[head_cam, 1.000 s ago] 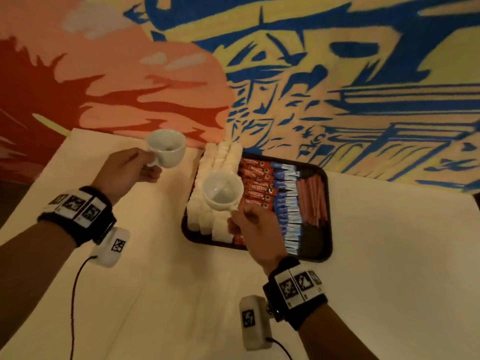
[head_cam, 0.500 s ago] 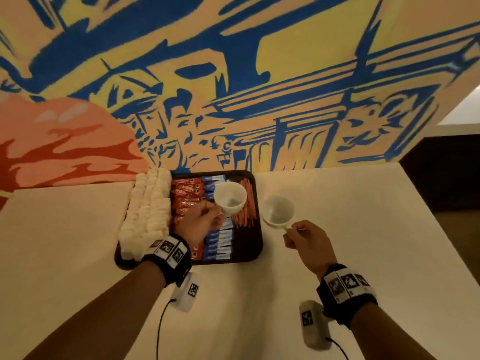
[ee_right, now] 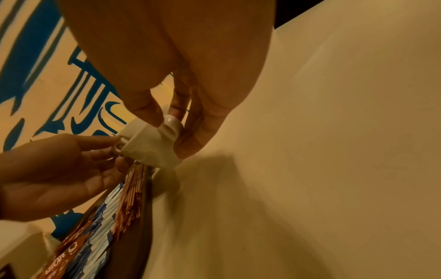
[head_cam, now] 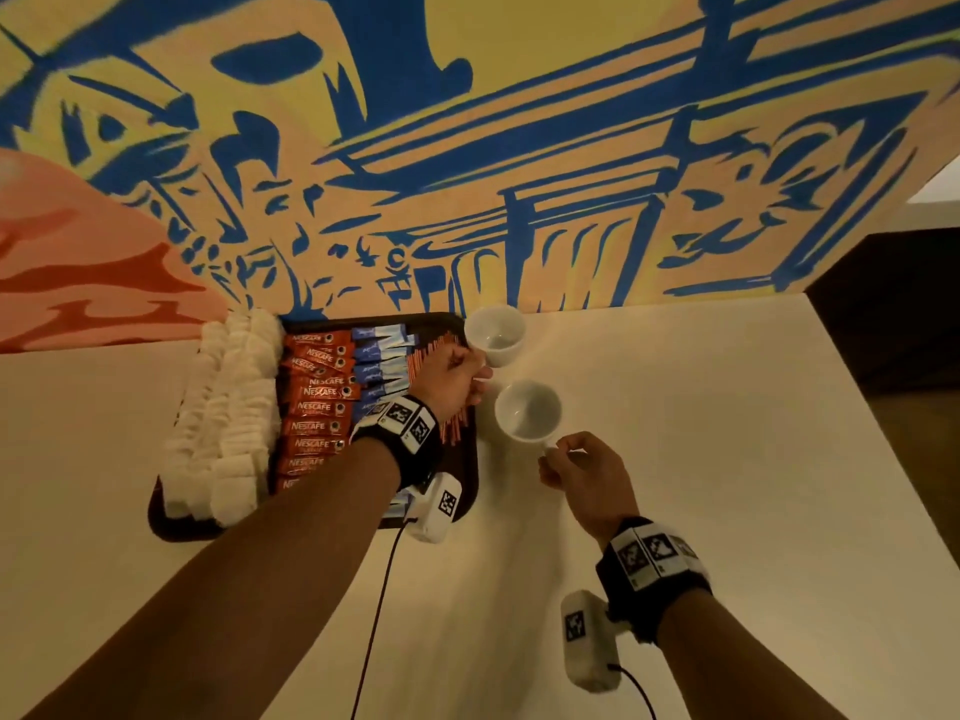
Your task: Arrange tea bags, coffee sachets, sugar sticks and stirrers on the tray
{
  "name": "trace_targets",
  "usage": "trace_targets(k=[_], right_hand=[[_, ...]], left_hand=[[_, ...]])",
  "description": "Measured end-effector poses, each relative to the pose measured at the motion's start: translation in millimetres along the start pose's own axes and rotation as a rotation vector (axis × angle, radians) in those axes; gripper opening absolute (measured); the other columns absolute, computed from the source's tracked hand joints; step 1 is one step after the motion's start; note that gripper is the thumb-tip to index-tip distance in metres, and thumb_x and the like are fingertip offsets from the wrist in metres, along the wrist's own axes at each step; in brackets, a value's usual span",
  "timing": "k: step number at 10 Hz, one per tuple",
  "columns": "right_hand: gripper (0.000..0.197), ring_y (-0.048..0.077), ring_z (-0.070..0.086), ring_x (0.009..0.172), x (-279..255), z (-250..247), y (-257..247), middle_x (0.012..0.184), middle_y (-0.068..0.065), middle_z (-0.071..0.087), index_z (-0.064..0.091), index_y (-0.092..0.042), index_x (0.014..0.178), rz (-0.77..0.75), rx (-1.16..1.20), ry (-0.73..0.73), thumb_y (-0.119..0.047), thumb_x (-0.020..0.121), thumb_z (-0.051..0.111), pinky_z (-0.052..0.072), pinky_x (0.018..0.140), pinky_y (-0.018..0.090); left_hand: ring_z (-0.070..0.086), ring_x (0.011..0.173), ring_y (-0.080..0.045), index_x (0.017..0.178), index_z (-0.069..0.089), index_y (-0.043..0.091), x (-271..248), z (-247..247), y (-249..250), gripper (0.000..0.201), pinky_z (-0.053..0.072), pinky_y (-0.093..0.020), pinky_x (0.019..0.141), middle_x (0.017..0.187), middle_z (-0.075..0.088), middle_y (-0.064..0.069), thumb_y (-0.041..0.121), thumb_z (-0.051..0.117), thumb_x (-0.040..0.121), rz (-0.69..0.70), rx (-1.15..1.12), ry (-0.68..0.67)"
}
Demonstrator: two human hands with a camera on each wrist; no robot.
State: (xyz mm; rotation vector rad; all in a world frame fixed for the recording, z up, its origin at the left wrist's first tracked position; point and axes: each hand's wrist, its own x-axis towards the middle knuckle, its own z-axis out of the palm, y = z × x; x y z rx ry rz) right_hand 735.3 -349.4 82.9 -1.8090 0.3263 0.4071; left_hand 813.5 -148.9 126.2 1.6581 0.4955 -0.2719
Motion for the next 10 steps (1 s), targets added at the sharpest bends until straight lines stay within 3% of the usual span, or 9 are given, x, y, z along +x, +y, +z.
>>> trace_targets(k=[1,3,5,6,7,8,9,10], right_hand=[[0.012,0.025,0.073,0.079,5,2,3,0.074,0.002,0.076,0.063,-0.011,0.085,0.010,-0.009,0.001,-0.020,0.092,0.066,0.059,0.088,0.051],[0.012,0.023,0.073,0.080,13,7,4,0.076,0.001,0.076,0.062,-0.014,0.086,0.030,-0.004,-0.021,-0.023,0.093,0.066,0.058,0.089,0.050],[0.014,0.021,0.074,0.080,21,19,3,0.078,0.001,0.077,0.063,-0.016,0.088,0.034,0.001,-0.066,-0.027,0.093,0.068,0.059,0.088,0.049],[0.014,0.024,0.073,0.083,23,24,3,0.080,0.002,0.076,0.063,-0.018,0.089,0.042,-0.032,-0.094,-0.030,0.093,0.069,0.059,0.087,0.051],[0.017,0.021,0.073,0.083,26,28,6,0.085,0.000,0.076,0.062,-0.022,0.092,0.023,-0.074,-0.118,-0.038,0.092,0.069,0.060,0.087,0.049],[0.018,0.017,0.072,0.084,23,29,4,0.092,-0.002,0.077,0.061,-0.027,0.096,0.005,-0.134,-0.130,-0.044,0.093,0.067,0.059,0.088,0.046],[0.019,0.017,0.071,0.091,12,27,0,0.104,-0.002,0.076,0.065,-0.028,0.111,-0.012,-0.189,-0.141,-0.040,0.096,0.065,0.058,0.091,0.041],[0.030,0.018,0.071,0.095,-2,24,-6,0.108,-0.001,0.075,0.066,-0.026,0.129,-0.051,-0.233,-0.095,-0.028,0.099,0.061,0.057,0.095,0.040]], left_hand=[[0.054,0.063,-0.014,0.104,0.059,0.001,15,6,-5,0.020,0.045,-0.019,0.049,0.095,0.065,-0.016,0.018,0.048,0.106,-0.006,0.053,0.015],[0.058,0.065,-0.012,0.111,0.056,0.003,31,6,-14,0.023,0.045,-0.023,0.054,0.103,0.071,-0.011,0.024,0.050,0.105,-0.037,0.114,0.058],[0.060,0.065,-0.010,0.111,0.059,0.005,38,0,-17,0.027,0.047,-0.021,0.052,0.099,0.074,-0.007,0.030,0.053,0.103,-0.016,0.194,0.088],[0.060,0.063,-0.011,0.106,0.062,0.008,42,-5,-18,0.027,0.047,-0.022,0.056,0.092,0.074,-0.006,0.033,0.056,0.101,0.005,0.298,0.111],[0.062,0.064,-0.012,0.100,0.067,0.014,44,-10,-19,0.025,0.050,-0.028,0.068,0.089,0.074,-0.004,0.037,0.059,0.099,0.003,0.356,0.106],[0.064,0.065,-0.012,0.095,0.069,0.018,38,-13,-15,0.024,0.052,-0.028,0.071,0.088,0.074,-0.002,0.037,0.055,0.100,0.014,0.403,0.079],[0.069,0.077,-0.016,0.090,0.068,0.023,31,-16,-10,0.024,0.053,-0.032,0.083,0.088,0.074,-0.001,0.041,0.054,0.099,0.058,0.504,0.069],[0.065,0.091,-0.017,0.107,0.067,0.022,23,-26,-10,0.025,0.048,-0.026,0.071,0.099,0.067,0.006,0.042,0.057,0.096,0.074,0.554,0.102]])
